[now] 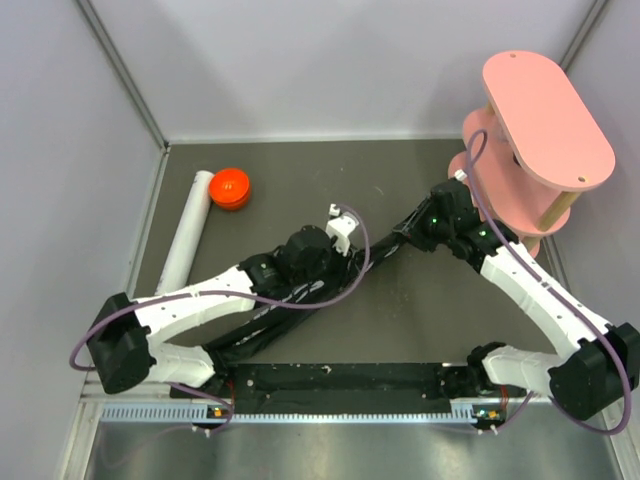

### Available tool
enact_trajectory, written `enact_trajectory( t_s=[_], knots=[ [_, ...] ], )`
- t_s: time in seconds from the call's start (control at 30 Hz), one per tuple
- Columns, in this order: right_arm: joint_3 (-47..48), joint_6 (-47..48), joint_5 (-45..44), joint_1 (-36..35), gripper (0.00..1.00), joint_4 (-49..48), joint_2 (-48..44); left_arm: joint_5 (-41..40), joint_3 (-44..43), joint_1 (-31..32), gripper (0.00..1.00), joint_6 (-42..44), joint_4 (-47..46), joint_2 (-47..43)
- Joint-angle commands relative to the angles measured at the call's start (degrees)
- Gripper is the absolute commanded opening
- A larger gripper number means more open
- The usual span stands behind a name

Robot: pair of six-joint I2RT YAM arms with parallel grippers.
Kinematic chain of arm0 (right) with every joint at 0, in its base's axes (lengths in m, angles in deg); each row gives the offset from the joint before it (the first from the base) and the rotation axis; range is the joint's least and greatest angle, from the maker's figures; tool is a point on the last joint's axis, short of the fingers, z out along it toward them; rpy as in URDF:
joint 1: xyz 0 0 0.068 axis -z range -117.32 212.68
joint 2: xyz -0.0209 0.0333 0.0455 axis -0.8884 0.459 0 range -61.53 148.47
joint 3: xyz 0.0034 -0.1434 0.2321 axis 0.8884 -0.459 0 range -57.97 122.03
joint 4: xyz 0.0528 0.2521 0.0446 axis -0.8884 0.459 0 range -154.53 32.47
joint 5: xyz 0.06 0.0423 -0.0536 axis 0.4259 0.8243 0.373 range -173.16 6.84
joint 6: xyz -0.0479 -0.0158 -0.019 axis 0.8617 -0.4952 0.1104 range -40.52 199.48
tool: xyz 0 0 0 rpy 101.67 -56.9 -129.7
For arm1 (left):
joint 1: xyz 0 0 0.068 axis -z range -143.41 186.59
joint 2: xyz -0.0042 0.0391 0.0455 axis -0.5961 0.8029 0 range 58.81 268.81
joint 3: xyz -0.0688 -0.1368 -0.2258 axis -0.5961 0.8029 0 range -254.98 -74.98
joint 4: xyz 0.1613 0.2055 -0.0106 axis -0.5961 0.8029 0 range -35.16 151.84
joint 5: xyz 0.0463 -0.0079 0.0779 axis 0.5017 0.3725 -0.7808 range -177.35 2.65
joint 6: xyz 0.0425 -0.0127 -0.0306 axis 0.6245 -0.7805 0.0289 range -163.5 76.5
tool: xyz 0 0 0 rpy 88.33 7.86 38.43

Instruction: Pack up the badminton gear

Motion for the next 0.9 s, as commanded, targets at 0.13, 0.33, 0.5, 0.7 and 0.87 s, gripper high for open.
enact_trajectory(
  t_s=[0.13,0.33,0.5,0.7,0.87],
  knots=[
    [0.56,-2.8,1.1,0.18,0.16,-3.53,0.04,17.7,-3.47,-10.25,0.57,-8.19,0.88,0.9],
    [0.91,-2.54,1.71,0.18,0.16,-3.62,-0.14,31.13,-5.05,-14.47,0.72,-11.88,-4.63,4.06],
    [0.73,-2.01,1.71,0.18,0.16,-3.88,-0.23,39.5,-6.11,-16.15,0.82,-17.51,-9.75,7.49],
    [0.73,-1.92,1.71,0.26,0.16,-4.06,-0.67,42.41,-5.67,-16.06,0.56,-21.9,-14.75,9.43],
    [0.65,-1.84,1.63,0.18,0.16,-4.32,-0.4,42.59,-5.67,-16.06,0.41,-22.35,-15.82,9.43]
  ],
)
